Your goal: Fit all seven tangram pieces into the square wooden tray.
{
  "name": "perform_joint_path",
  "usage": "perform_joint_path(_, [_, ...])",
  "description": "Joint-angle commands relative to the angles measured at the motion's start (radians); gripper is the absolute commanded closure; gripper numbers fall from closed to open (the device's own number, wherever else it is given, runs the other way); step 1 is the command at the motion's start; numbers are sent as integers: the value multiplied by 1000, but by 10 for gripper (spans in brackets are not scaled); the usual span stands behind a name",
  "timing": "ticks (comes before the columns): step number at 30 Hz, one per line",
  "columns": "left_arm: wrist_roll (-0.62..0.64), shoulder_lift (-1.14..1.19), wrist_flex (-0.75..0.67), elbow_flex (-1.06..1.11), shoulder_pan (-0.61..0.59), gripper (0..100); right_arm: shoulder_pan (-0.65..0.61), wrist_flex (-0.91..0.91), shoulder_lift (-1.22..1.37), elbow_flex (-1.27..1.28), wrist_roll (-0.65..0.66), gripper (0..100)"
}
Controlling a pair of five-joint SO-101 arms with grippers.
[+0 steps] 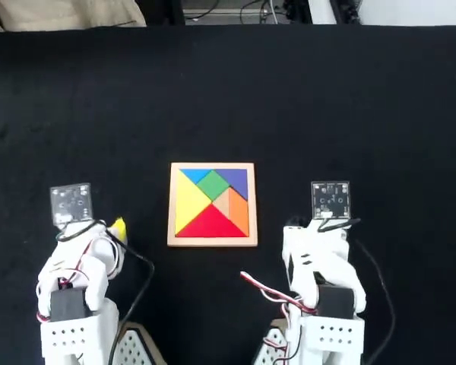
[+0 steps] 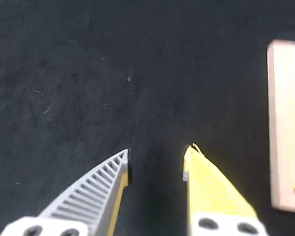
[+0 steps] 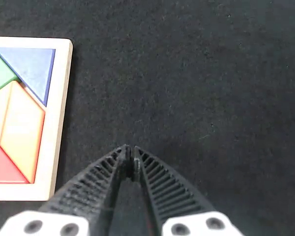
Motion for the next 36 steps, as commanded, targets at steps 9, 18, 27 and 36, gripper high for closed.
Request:
perform_joint_path(9, [55,-5,-3,21,-7,809,23,-15,-62,1,-15,988])
perform_joint_path(18, [55,-5,-3,21,-8,809,29,-57,-62,1,-15,988])
perform_joint_path(27, [55,-5,0,21,-1,806,-112,28,-56,1,-6,988])
perform_joint_path(36, [55,-3,3,21,1,807,-17,37,-58,1,-14,987])
